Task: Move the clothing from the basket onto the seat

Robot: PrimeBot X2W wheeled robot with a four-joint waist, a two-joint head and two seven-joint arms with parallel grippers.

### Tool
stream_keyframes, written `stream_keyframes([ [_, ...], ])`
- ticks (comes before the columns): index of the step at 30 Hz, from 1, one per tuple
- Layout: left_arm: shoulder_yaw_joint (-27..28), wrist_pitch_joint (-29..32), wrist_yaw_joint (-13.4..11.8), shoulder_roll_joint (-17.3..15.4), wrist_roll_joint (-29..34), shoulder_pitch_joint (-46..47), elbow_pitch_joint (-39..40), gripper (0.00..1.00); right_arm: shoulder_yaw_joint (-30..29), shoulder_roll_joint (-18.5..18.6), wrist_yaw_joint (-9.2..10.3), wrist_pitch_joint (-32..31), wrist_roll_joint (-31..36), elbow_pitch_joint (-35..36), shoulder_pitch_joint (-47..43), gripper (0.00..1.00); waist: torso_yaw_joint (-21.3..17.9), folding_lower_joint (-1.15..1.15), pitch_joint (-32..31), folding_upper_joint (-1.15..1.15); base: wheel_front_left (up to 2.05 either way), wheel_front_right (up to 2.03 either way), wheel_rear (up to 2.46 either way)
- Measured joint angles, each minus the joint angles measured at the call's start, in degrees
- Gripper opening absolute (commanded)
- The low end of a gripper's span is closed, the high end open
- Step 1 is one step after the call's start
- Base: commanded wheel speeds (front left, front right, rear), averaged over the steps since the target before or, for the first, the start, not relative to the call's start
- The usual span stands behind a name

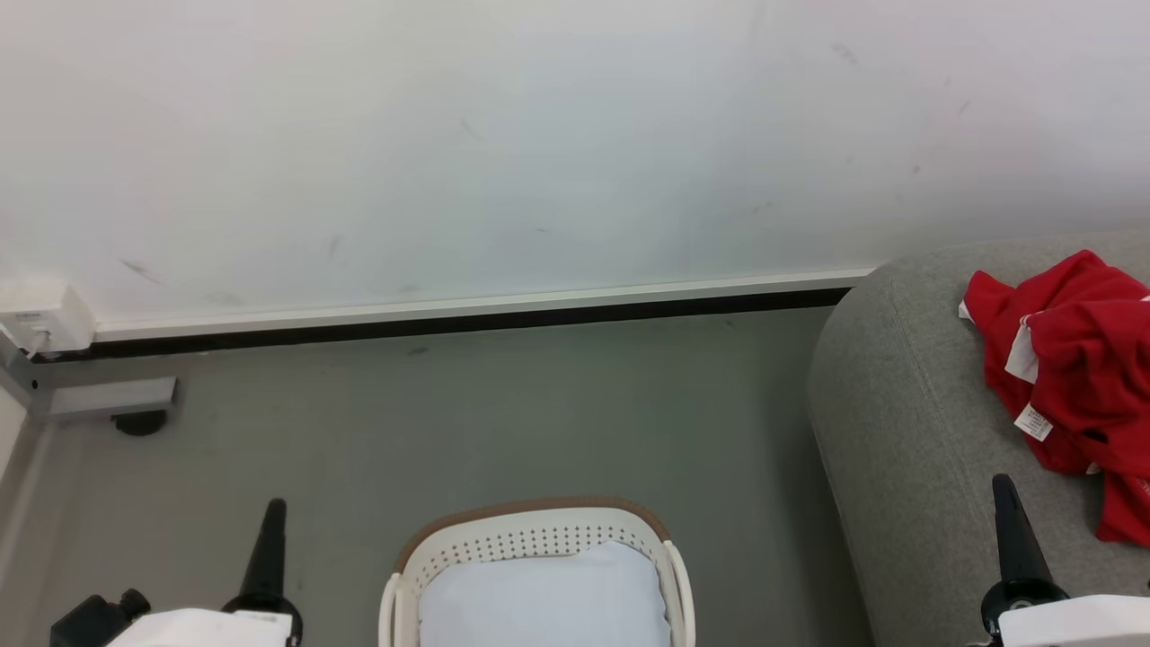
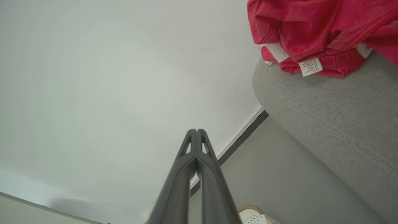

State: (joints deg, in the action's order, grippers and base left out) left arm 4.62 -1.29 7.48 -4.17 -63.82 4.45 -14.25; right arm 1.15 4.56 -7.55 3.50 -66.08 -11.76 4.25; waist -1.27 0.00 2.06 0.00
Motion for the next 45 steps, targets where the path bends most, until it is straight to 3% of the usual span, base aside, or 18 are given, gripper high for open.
stream_keyframes([
  [45, 1.4, 5.9, 0.0, 1.1, -21.2, 1.1, 0.1, 0.00, -4.0, -0.1, 0.00, -6.2, -21.0, -1.5, 1.1, 0.00, 0.9, 0.00, -1.3, 0.00, 0.00, 0.00, 0.00],
])
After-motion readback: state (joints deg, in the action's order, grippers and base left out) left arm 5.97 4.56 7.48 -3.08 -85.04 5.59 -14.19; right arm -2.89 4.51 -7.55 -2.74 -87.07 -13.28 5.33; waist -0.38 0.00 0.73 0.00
